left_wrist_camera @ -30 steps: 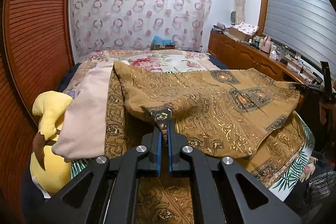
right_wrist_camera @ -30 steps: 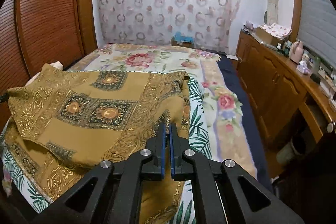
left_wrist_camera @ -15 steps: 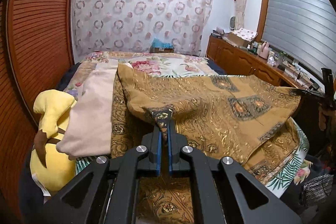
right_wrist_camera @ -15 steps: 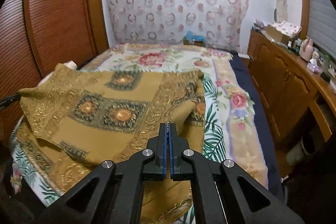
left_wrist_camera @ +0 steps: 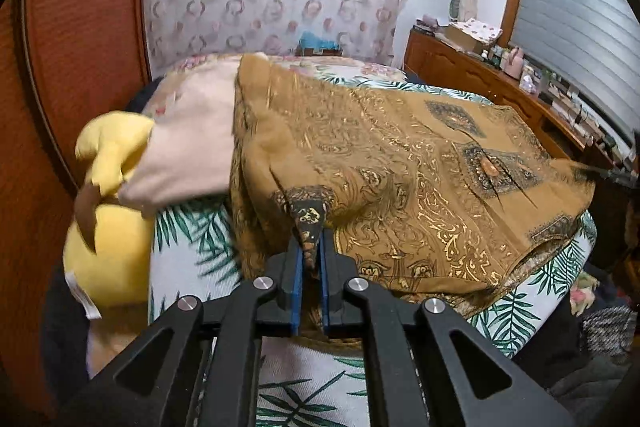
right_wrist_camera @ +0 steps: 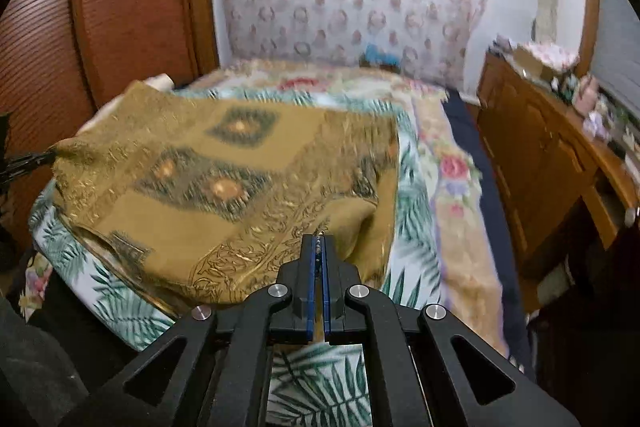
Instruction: Fold small clothes
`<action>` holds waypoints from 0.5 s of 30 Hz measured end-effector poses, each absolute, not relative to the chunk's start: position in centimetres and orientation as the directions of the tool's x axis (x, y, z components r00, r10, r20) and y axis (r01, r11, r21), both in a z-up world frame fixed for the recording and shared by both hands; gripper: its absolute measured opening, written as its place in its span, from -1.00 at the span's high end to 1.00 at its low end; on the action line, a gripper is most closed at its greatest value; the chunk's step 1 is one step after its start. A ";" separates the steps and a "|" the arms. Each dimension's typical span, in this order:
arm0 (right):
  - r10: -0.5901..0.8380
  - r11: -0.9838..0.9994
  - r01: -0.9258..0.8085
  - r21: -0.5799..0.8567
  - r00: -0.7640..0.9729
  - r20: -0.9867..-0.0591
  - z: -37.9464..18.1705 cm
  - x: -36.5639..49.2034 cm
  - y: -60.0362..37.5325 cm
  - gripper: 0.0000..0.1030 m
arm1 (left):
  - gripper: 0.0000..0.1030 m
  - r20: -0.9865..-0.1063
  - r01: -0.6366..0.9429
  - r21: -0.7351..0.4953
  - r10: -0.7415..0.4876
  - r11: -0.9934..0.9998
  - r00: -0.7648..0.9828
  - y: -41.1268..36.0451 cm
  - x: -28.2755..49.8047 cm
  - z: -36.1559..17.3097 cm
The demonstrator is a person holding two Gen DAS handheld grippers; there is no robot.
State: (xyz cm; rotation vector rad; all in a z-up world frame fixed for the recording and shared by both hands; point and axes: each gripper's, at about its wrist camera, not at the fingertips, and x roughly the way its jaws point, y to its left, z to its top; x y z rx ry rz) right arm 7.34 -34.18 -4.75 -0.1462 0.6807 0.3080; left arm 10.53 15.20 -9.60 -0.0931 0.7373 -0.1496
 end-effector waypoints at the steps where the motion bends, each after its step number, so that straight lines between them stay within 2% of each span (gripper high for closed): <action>1: 0.229 0.948 -0.317 -0.022 0.730 -0.644 -5.2 7.5 -34.4 0.98 | 0.64 -0.659 0.096 -0.145 -0.168 0.985 0.733 15.4 10.5 -9.7; 3: 0.224 0.952 -0.307 -0.018 0.731 -0.644 -5.6 7.6 -34.5 0.98 | 0.27 -0.646 0.088 -0.155 -0.168 0.984 0.744 15.8 10.4 -9.6; 4: 0.224 0.951 -0.307 -0.019 0.734 -0.641 -5.6 7.6 -34.3 0.98 | 0.18 -0.640 0.077 -0.157 -0.161 0.985 0.751 16.1 10.4 -9.5; 8: 0.204 0.955 -0.293 -0.043 0.756 -0.622 -4.9 7.5 -33.4 0.86 | 0.00 -0.640 0.039 -0.178 -0.146 0.983 0.754 16.7 10.5 -9.3; 9: 0.206 0.955 -0.293 -0.043 0.760 -0.616 -4.8 7.6 -33.1 0.75 | 0.00 -0.642 0.034 -0.189 -0.149 0.981 0.752 16.8 10.7 -9.6; 10: 0.207 0.955 -0.293 -0.042 0.763 -0.612 -4.7 7.7 -32.8 0.49 | 0.00 -0.647 0.030 -0.194 -0.151 0.981 0.748 17.0 11.0 -9.8; 11: 0.213 0.954 -0.297 -0.039 0.764 -0.610 -4.8 7.5 -32.4 0.36 | 0.00 -0.656 0.023 -0.198 -0.150 0.980 0.740 17.2 11.4 -10.1; 12: 0.222 0.952 -0.303 -0.033 0.765 -0.605 -4.8 7.4 -32.0 0.08 | 0.00 -0.666 0.014 -0.200 -0.146 0.980 0.731 17.3 11.8 -10.5; 15: 0.257 0.943 -0.333 -0.016 0.756 -0.602 -5.3 7.1 -30.8 0.03 | 0.00 -0.685 0.004 -0.203 -0.145 0.979 0.714 17.4 12.7 -11.3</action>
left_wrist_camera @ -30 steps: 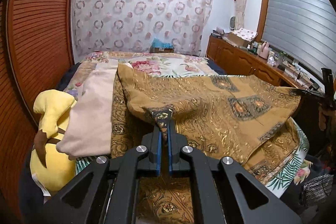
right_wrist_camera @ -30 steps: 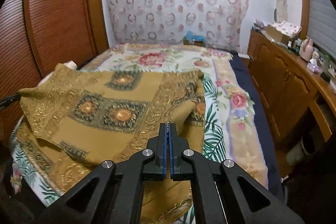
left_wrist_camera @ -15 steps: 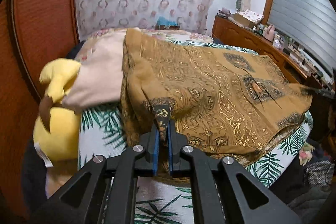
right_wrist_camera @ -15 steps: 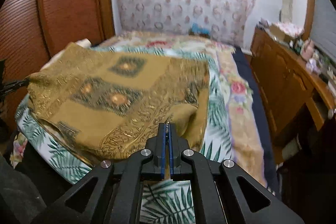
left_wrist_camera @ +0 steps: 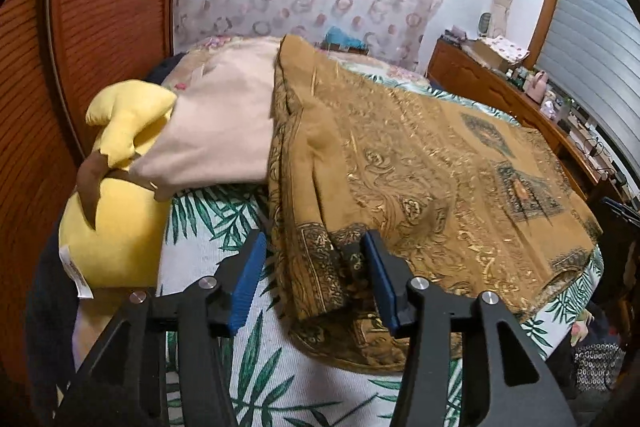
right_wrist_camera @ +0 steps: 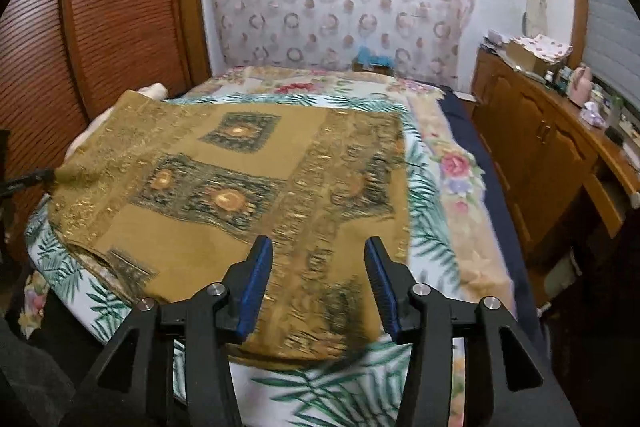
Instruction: Fold small clothes
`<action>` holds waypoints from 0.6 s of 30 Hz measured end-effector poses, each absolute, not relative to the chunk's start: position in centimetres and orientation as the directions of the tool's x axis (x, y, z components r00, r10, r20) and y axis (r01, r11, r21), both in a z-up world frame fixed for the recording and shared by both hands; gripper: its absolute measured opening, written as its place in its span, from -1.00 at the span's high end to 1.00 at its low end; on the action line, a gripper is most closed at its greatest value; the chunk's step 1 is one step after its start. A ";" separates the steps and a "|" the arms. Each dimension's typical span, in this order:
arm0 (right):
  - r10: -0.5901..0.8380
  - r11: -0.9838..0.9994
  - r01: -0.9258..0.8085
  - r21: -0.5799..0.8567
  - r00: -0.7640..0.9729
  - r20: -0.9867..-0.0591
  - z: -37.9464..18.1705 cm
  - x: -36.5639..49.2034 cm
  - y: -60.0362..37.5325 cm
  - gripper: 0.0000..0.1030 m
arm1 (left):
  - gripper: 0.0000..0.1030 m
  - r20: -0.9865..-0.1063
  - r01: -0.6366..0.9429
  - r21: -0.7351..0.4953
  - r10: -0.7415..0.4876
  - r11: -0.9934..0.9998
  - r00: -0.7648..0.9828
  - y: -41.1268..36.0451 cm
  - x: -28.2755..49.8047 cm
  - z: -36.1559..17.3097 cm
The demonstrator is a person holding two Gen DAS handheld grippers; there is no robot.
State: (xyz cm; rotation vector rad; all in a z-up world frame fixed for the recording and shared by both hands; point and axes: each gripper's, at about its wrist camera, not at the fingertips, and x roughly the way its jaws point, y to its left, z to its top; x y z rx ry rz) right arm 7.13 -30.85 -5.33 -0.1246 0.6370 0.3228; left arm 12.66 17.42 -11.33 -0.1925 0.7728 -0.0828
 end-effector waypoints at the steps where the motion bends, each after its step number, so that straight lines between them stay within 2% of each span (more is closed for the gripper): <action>1: 0.262 0.940 -0.341 -0.017 0.751 -0.606 -5.7 7.3 -30.2 0.03 | 0.00 -0.691 0.000 -0.204 -0.144 0.979 0.708 17.5 12.9 -11.5; 11: 0.312 0.907 -0.421 -0.015 0.694 -0.649 -9.4 9.2 -25.1 0.03 | 0.00 -0.736 -0.018 -0.195 -0.134 0.981 0.663 17.3 14.2 -13.1; 18: 0.314 0.898 -0.439 -0.021 0.673 -0.670 -11.5 10.8 -22.7 0.02 | -0.05 -0.736 -0.014 -0.174 -0.120 0.985 0.667 16.9 14.3 -13.2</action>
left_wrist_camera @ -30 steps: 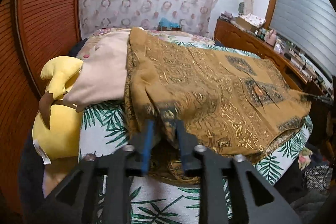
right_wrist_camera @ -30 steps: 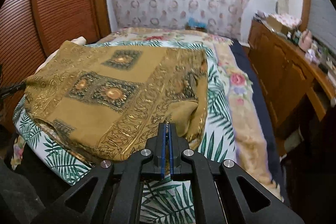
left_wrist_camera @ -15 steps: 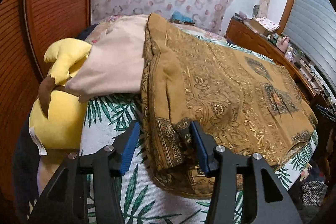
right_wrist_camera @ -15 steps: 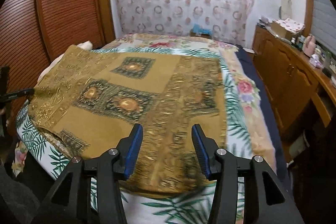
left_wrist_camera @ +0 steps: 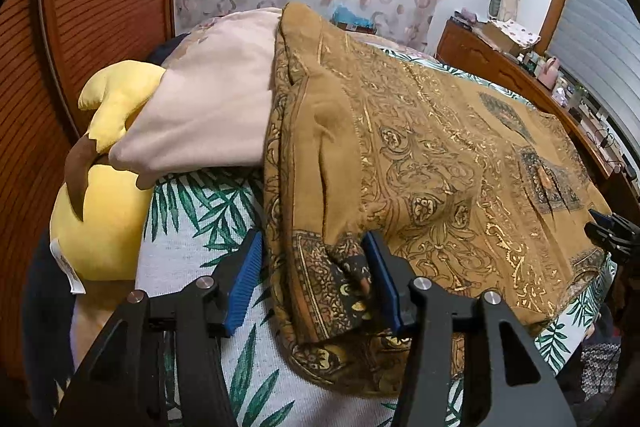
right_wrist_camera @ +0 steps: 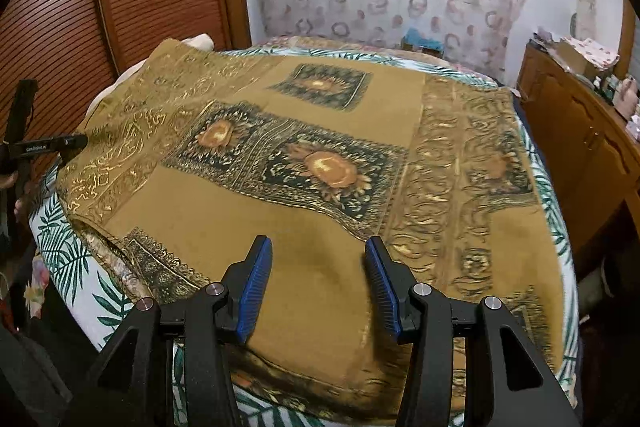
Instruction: Fold small clothes
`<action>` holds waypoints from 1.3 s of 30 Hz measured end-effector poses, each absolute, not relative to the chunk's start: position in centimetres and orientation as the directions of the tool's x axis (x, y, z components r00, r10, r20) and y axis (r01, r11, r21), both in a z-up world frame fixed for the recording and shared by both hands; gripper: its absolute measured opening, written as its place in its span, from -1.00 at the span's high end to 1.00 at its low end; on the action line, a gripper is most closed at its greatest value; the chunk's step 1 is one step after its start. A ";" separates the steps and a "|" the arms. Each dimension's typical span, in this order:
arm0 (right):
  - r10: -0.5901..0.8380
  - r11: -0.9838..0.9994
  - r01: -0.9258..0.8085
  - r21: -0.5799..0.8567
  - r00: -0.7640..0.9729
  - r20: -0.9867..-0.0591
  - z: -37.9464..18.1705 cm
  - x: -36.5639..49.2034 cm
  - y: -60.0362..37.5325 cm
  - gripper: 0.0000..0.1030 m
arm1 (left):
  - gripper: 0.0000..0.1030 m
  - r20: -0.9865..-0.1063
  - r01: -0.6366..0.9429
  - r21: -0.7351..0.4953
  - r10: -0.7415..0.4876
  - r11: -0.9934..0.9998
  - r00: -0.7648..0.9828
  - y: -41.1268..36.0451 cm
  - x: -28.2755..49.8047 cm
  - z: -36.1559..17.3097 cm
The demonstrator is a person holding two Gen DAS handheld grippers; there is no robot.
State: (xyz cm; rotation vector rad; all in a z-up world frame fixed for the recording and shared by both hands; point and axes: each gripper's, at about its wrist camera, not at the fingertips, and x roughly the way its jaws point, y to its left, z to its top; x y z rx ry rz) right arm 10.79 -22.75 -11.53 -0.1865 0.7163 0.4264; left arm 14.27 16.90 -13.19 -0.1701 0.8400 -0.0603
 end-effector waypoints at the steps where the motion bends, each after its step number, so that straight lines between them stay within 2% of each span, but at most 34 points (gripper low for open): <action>1: 0.311 0.899 -0.437 -0.022 0.674 -0.670 -11.7 10.9 -22.7 0.02 | -0.05 -0.736 -0.013 -0.169 -0.117 0.986 0.667 16.8 14.3 -13.2; 13: 0.266 0.913 -0.401 -0.069 0.716 -0.645 -12.4 10.0 -21.7 -0.15 | -0.05 -0.725 -0.004 -0.167 -0.120 0.986 0.678 17.1 14.5 -13.2; 18: 0.265 0.914 -0.399 -0.070 0.720 -0.642 -12.5 9.7 -21.6 -0.18 | -0.03 -0.716 0.000 -0.204 -0.150 0.979 0.682 17.4 14.5 -13.1; 19: 0.265 0.914 -0.399 -0.070 0.720 -0.641 -12.5 9.7 -21.7 -0.18 | -0.01 -0.715 0.001 -0.207 -0.152 0.978 0.682 17.5 14.5 -13.1; 22: 0.269 0.913 -0.402 -0.068 0.719 -0.640 -12.5 9.7 -22.0 -0.18 | 0.30 -0.712 0.020 -0.233 -0.185 0.972 0.678 17.4 14.5 -13.1; 24: 0.269 0.913 -0.402 -0.068 0.719 -0.641 -12.5 9.7 -21.9 -0.19 | 0.67 -0.705 0.041 -0.254 -0.214 0.966 0.676 17.1 14.5 -13.0; 26: 0.270 0.913 -0.403 -0.067 0.719 -0.641 -12.5 9.7 -21.9 -0.19 | 0.79 -0.678 0.065 -0.244 -0.218 0.968 0.702 16.3 13.9 -12.2; 39: 0.316 0.917 -0.399 0.014 0.703 -0.637 -11.5 9.6 -24.3 -0.19 | 0.81 -0.550 0.240 -0.216 -0.322 0.946 0.770 9.9 12.9 -4.7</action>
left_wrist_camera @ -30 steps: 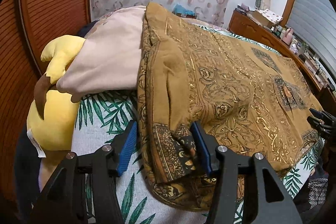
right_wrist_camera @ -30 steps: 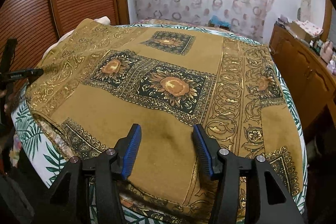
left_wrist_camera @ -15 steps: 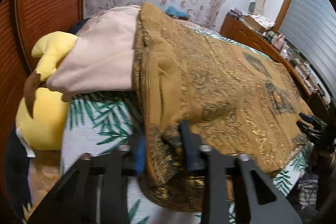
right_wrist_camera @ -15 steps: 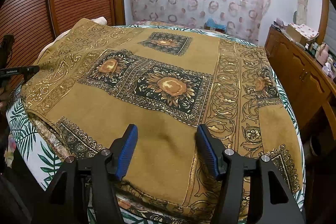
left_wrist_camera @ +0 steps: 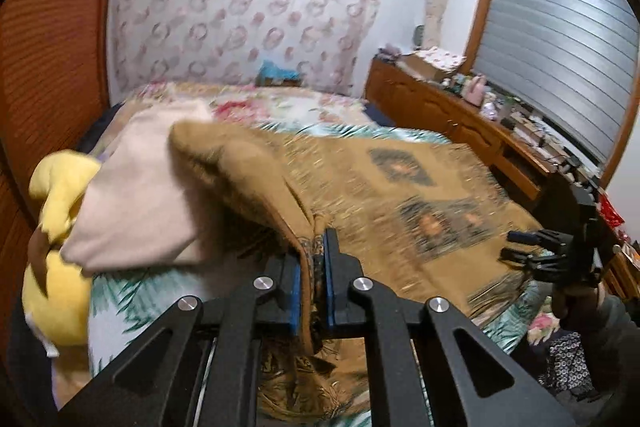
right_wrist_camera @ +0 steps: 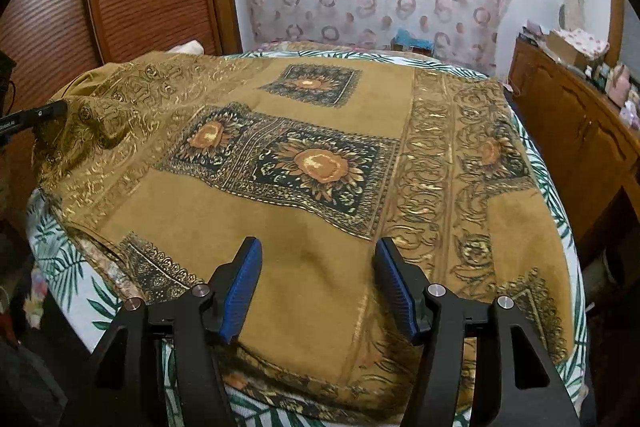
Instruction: Fold small clothes
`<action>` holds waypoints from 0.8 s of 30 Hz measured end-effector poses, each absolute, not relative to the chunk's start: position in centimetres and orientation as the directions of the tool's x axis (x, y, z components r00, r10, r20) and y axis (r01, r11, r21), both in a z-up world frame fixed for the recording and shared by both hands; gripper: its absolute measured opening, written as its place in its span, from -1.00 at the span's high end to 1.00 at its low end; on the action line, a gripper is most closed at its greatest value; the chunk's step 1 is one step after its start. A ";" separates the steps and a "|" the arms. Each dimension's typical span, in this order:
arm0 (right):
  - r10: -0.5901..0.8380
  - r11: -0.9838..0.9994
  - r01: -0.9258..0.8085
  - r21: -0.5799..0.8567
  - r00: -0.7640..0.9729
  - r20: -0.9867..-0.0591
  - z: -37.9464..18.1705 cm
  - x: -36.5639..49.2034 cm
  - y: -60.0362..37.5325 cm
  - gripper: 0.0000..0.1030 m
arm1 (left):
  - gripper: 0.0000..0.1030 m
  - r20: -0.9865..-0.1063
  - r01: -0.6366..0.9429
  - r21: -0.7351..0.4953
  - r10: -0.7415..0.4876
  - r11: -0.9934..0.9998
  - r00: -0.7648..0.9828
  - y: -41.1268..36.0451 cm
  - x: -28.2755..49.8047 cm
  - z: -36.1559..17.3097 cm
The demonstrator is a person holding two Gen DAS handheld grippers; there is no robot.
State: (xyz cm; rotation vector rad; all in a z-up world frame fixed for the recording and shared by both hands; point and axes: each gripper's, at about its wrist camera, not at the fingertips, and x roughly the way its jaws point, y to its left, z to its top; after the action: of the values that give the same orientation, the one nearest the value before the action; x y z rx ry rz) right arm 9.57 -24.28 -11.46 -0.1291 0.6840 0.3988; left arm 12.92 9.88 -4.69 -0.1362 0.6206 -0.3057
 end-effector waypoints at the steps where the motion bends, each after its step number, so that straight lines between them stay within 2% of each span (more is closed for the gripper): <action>1: 0.311 0.920 -0.392 0.013 0.709 -0.633 -11.3 9.4 -24.5 -0.19 | 0.81 -0.542 0.256 -0.216 -0.334 0.942 0.771 9.3 13.1 -4.1; 12: 0.302 0.939 -0.341 0.049 0.747 -0.592 -9.5 6.4 -28.8 -0.19 | 0.82 -0.475 0.466 -0.178 -0.491 0.867 0.731 -0.6 16.4 1.6; 24: 0.287 0.948 -0.313 0.050 0.780 -0.557 -8.8 3.9 -31.0 -0.19 | 0.82 -0.482 0.611 -0.130 -0.589 0.781 0.649 -9.2 17.4 4.4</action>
State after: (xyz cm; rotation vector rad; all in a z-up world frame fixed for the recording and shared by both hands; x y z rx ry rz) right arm 3.88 -31.03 -8.83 -0.0463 0.5940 0.3245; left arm 17.37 -9.22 4.38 0.0454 0.5310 -0.6818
